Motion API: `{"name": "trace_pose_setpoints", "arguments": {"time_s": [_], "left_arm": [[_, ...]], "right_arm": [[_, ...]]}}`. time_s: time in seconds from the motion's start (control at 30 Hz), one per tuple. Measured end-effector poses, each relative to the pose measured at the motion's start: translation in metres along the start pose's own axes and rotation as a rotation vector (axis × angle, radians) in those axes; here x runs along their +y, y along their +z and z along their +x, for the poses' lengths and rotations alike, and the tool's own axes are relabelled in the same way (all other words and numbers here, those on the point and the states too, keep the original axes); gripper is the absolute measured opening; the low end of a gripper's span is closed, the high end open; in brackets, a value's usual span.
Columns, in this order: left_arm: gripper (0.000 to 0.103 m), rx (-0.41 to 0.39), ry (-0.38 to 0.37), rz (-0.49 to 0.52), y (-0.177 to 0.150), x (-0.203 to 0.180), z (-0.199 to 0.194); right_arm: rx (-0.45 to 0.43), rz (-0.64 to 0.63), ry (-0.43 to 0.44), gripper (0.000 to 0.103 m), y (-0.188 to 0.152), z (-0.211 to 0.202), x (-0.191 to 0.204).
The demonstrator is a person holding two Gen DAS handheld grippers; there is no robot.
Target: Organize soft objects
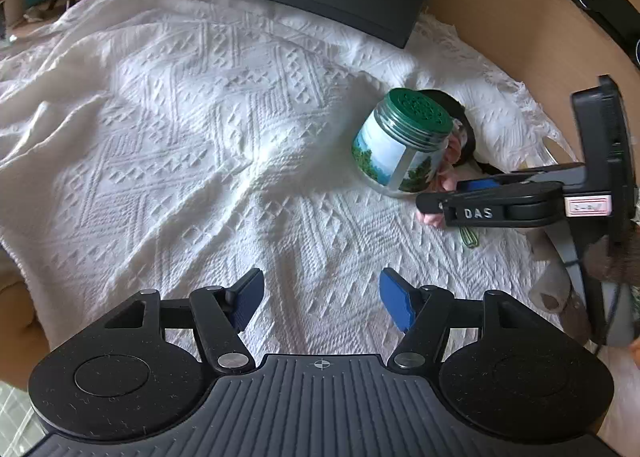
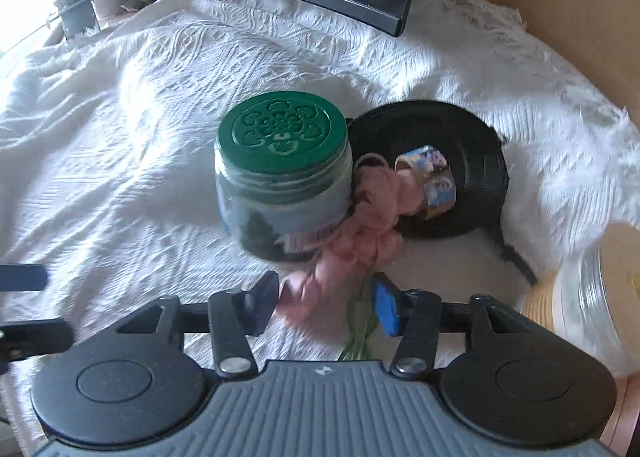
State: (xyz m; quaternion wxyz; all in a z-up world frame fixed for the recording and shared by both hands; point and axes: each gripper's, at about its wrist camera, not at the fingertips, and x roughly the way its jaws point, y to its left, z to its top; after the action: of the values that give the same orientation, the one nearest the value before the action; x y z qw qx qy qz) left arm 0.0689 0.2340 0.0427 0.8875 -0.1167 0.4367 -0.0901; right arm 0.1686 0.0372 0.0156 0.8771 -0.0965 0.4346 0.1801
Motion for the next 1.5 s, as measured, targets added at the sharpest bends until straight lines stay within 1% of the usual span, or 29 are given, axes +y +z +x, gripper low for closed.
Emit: {"name": "trace_pose_setpoints", "arguments": {"time_s": [0.03, 0.07, 0.1, 0.17, 0.23, 0.4, 0.53, 0.6, 0.7, 0.77, 0.9, 0.97, 1.07, 1.1, 1.13, 1.2, 1.27, 1.3, 1.33, 1.37, 1.43, 1.47, 1.5], "left_arm": [[0.069, -0.001, 0.001, -0.001, 0.0, 0.0, -0.001], [0.069, -0.002, 0.001, 0.0, 0.0, -0.001, -0.002], [0.069, -0.003, 0.001, 0.002, -0.001, -0.002, -0.003], [0.069, -0.004, -0.003, 0.007, -0.002, -0.006, -0.004], [0.069, -0.004, -0.01, 0.01, -0.001, -0.01, -0.004], [0.069, -0.007, -0.034, 0.03, 0.0, -0.023, -0.003], [0.069, 0.002, -0.061, 0.036, -0.002, -0.033, 0.0], [0.069, 0.012, -0.091, 0.022, -0.004, -0.035, 0.002], [0.069, 0.035, -0.179, -0.011, -0.008, -0.04, 0.008], [0.069, 0.053, -0.23, -0.03, -0.009, -0.045, 0.013], [0.069, 0.087, -0.28, -0.004, -0.012, -0.069, 0.022], [0.069, 0.11, -0.267, 0.038, -0.013, -0.087, 0.029], [0.069, 0.132, -0.19, 0.098, -0.017, -0.107, 0.043], [0.067, 0.136, -0.171, 0.116, -0.019, -0.112, 0.046], [0.062, 0.14, -0.162, 0.131, -0.02, -0.117, 0.049], [0.056, 0.142, -0.157, 0.15, -0.022, -0.121, 0.054], [0.052, 0.13, -0.147, 0.167, -0.022, -0.124, 0.057], [0.044, 0.127, -0.141, 0.174, -0.021, -0.123, 0.058], [0.029, 0.124, -0.132, 0.181, -0.02, -0.122, 0.06], [0.023, 0.12, -0.122, 0.188, -0.018, -0.121, 0.06], [0.023, 0.118, -0.124, 0.191, -0.016, -0.114, 0.059], [0.022, 0.106, -0.114, 0.193, -0.014, -0.11, 0.057], [0.022, 0.092, -0.098, 0.199, -0.011, -0.107, 0.054]], "right_arm": [[-0.005, -0.013, -0.006, 0.034, 0.0, 0.0, 0.001], [-0.001, -0.024, -0.005, 0.017, 0.001, -0.001, 0.003], [0.004, -0.028, -0.002, 0.011, 0.001, -0.005, 0.002], [-0.001, -0.032, -0.013, 0.012, 0.0, -0.01, 0.003], [-0.018, -0.031, -0.005, 0.012, -0.003, -0.018, 0.002], [-0.035, -0.019, 0.07, 0.012, -0.027, -0.055, 0.006], [-0.014, -0.027, 0.145, 0.012, -0.052, -0.074, 0.014], [-0.005, -0.043, 0.171, 0.012, -0.067, -0.08, 0.018], [0.0, -0.046, 0.209, 0.015, -0.086, -0.087, 0.019], [0.006, -0.032, 0.213, 0.026, -0.096, -0.091, 0.017], [-0.014, -0.008, 0.203, 0.036, -0.116, -0.107, 0.006], [-0.024, 0.005, 0.183, 0.042, -0.125, -0.115, -0.003], [-0.029, 0.035, 0.144, 0.042, -0.137, -0.122, -0.019], [-0.03, 0.047, 0.131, 0.043, -0.14, -0.122, -0.023], [-0.031, 0.061, 0.116, 0.044, -0.143, -0.124, -0.028], [-0.042, 0.087, 0.083, 0.046, -0.147, -0.126, -0.037], [-0.063, 0.096, 0.053, 0.05, -0.146, -0.128, -0.042], [-0.078, 0.092, 0.038, 0.052, -0.144, -0.13, -0.042], [-0.096, 0.084, 0.021, 0.056, -0.14, -0.131, -0.042], [-0.12, 0.073, -0.001, 0.063, -0.134, -0.132, -0.041], [-0.174, 0.044, -0.025, 0.067, -0.118, -0.136, -0.037], [-0.194, 0.037, -0.018, 0.067, -0.108, -0.138, -0.037], [-0.201, 0.044, 0.008, 0.067, -0.093, -0.139, -0.038]]}}
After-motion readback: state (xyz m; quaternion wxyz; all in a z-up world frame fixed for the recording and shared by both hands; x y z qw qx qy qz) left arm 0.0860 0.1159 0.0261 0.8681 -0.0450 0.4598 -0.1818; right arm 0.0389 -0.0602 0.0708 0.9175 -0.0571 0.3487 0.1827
